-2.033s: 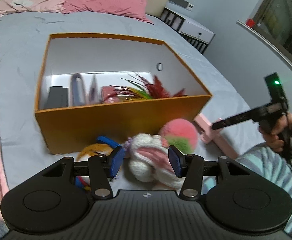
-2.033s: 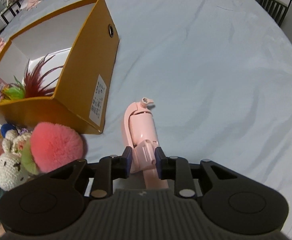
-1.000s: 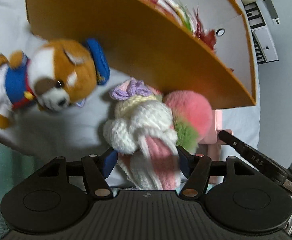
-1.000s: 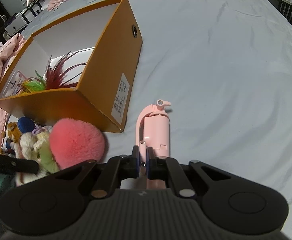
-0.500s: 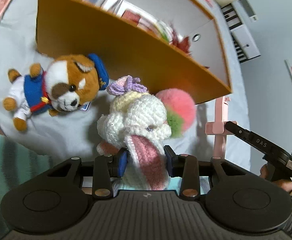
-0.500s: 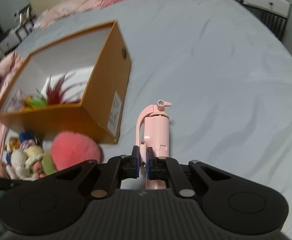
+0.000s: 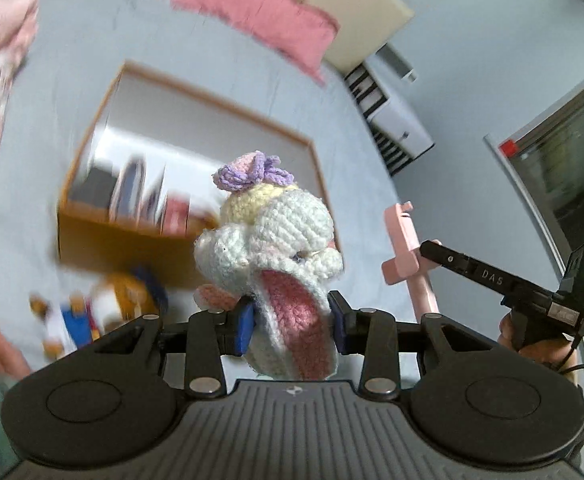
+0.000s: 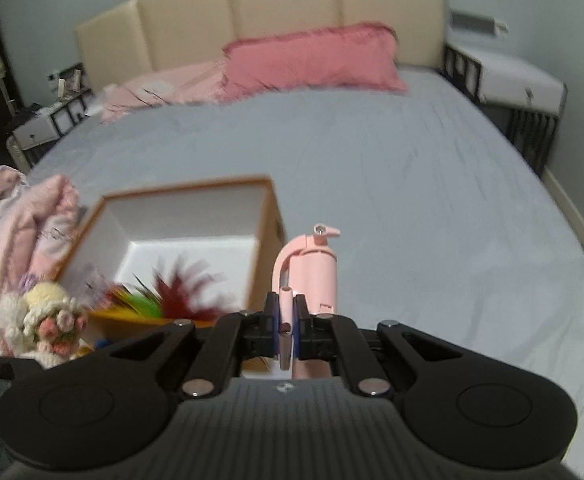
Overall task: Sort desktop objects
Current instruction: 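Carry the selfie stick over the orange box and release it with the right gripper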
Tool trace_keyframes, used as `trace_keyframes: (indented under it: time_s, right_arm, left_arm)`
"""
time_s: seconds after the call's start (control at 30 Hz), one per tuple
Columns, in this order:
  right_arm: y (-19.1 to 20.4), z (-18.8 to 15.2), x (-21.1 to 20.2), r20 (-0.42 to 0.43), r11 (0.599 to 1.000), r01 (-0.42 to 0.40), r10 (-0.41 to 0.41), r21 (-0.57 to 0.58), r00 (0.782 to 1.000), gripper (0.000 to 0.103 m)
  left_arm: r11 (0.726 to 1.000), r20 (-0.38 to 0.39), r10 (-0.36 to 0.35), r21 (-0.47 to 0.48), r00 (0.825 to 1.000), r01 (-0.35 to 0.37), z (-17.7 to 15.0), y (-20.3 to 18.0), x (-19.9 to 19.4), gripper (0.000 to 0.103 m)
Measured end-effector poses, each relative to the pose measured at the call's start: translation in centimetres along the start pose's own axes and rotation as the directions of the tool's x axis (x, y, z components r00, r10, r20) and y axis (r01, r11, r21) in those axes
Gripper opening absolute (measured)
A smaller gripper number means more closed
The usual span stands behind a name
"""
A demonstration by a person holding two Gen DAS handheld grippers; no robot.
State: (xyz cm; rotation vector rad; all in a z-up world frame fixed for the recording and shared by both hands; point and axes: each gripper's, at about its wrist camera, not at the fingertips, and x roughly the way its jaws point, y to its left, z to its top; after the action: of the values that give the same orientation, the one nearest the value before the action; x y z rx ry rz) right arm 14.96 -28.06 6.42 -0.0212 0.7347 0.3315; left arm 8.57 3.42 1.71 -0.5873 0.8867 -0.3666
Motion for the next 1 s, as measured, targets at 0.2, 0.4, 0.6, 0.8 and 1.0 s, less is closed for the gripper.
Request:
trace_keyframes:
  time_s: [0.2, 0.4, 0.6, 0.8, 1.0]
  right_arm:
    - [3.8, 4.2, 0.9, 0.041, 0.997, -0.047, 0.05, -0.068, 0.998, 0.006]
    - [6.4, 6.4, 5.5, -0.001, 0.997, -0.053, 0.053, -0.059, 0.999, 0.006]
    - [7.2, 6.5, 11.9, -0.082, 1.0, -0.01, 0.008, -0.023, 0.997, 0.006]
    - [7.7, 5.5, 17.8, -0.183, 0.998, 0.041, -0.049, -0.049, 0.982, 0.006]
    - [7.7, 4.5, 21.6, -0.246, 0.99, 0.112, -0.129, -0.082, 0.961, 0.006]
  left_arm:
    - [0.999, 0.092, 0.02, 0.035, 0.996, -0.023, 4.8, 0.5, -0.8, 0.043]
    - [0.999, 0.084, 0.013, 0.042, 0.996, -0.017, 8.3, 2.6, 0.9, 0.043]
    - [0.998, 0.071, -0.003, 0.056, 0.997, -0.001, 10.2, 4.5, 3.8, 0.043]
    - [0.998, 0.04, -0.02, 0.065, 0.999, 0.017, 10.2, 6.1, 5.8, 0.043]
    - [0.997, 0.022, -0.012, 0.071, 1.0, 0.01, 9.8, 7.2, 6.3, 0.043]
